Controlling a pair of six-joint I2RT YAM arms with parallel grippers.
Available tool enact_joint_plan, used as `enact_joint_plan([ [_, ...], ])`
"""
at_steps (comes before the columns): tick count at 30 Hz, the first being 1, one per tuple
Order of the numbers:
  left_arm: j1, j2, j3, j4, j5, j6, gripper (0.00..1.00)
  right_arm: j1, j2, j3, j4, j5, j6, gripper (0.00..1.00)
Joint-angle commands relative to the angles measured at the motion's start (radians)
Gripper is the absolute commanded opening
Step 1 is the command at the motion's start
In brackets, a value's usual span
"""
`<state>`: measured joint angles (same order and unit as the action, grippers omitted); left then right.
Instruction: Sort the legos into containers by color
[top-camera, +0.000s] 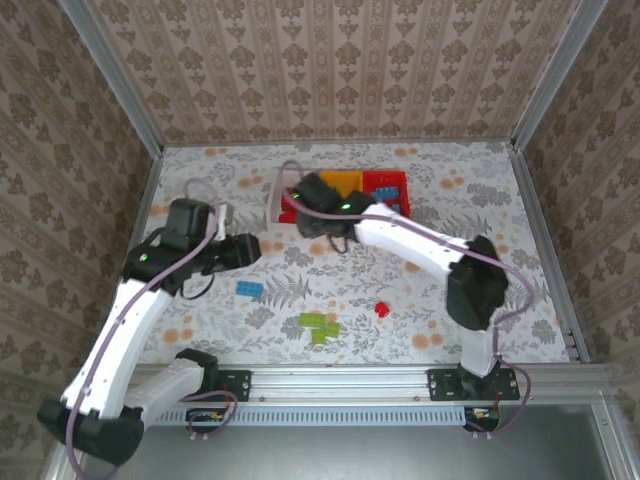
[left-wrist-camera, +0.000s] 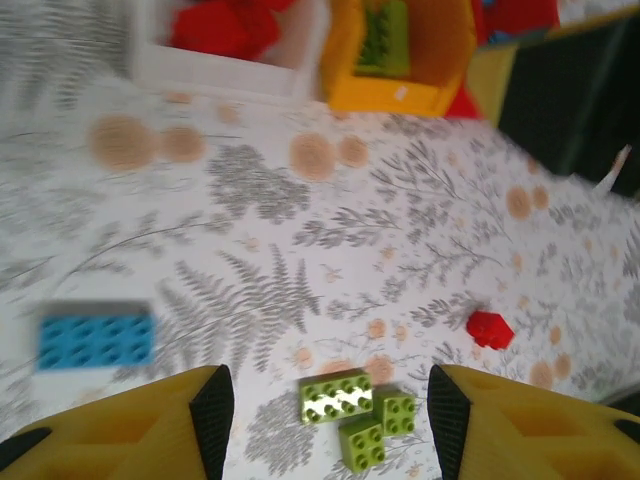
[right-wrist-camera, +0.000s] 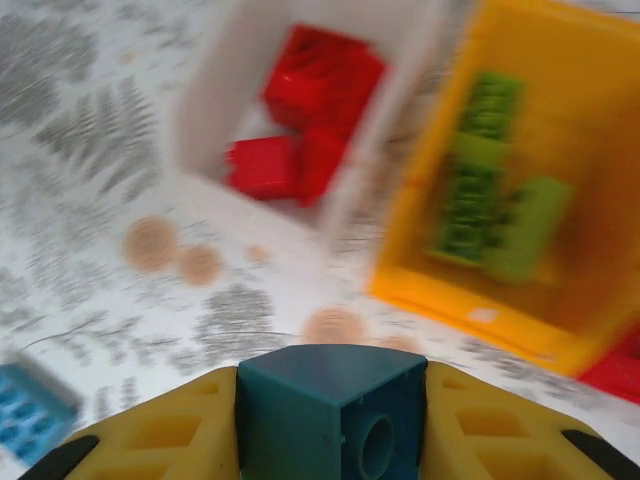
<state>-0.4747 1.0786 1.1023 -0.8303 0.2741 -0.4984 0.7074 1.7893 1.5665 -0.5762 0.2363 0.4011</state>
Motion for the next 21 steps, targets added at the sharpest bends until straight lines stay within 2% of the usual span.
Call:
enact_joint_plan([
  [1,-0.109,0.130,0.063,0.163,0.017,0.036,0.57,-0.114,-0.078,-0.109,0.047,-0.021,0.038,0.29],
  [4,-0.175,0.269,0.133,0.234,0.023,0.037,0.57,-0.235,-0.080,-0.150,0.081,-0.075,0.057,0.28],
  [8,-0.237,0.431,0.268,0.275,0.027,0.071,0.57,-0.344,0.020,-0.081,0.076,-0.104,0.067,0.28],
  [14,-0.272,0.598,0.440,0.293,0.042,0.095,0.57,-0.412,0.237,0.129,-0.029,-0.109,0.098,0.30],
  [21,-0.297,0.708,0.559,0.258,0.056,0.146,0.57,-0.424,0.374,0.269,-0.102,-0.107,0.138,0.34],
])
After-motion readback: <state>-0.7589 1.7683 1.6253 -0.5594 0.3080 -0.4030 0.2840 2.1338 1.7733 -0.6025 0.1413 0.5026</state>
